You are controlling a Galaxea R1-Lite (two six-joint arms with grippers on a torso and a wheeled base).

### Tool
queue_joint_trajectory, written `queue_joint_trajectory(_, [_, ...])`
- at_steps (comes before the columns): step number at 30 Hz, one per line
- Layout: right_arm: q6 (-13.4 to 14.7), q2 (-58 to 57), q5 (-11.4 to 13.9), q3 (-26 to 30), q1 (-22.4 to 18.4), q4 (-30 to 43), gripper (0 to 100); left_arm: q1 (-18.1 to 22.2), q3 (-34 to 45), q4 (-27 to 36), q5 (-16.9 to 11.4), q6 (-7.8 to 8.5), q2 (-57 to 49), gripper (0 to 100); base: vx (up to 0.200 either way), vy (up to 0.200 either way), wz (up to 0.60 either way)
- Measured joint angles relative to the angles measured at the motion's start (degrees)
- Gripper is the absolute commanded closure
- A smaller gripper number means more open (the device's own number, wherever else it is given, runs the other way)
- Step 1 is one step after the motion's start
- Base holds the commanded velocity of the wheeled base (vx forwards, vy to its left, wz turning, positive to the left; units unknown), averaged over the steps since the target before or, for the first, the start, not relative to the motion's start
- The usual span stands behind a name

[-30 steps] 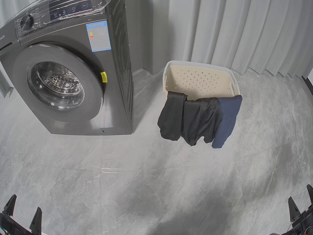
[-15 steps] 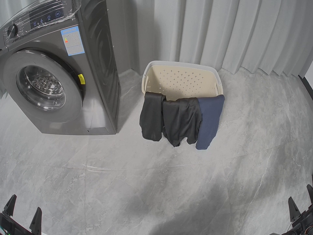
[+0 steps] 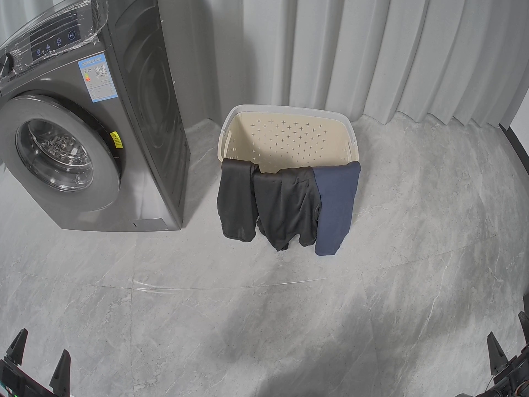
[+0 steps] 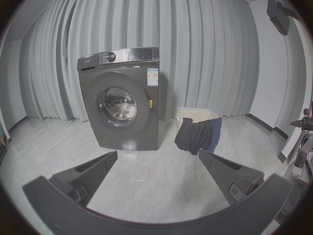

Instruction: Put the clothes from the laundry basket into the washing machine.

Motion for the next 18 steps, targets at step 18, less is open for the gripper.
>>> queue_joint_trajectory(18, [0.00, 0.02, 0.00, 0.00, 0.04, -0.02, 0, 0.00, 0.00, 0.02, 0.04, -0.06, 0.00, 0, 0.200, 0.000, 0.00])
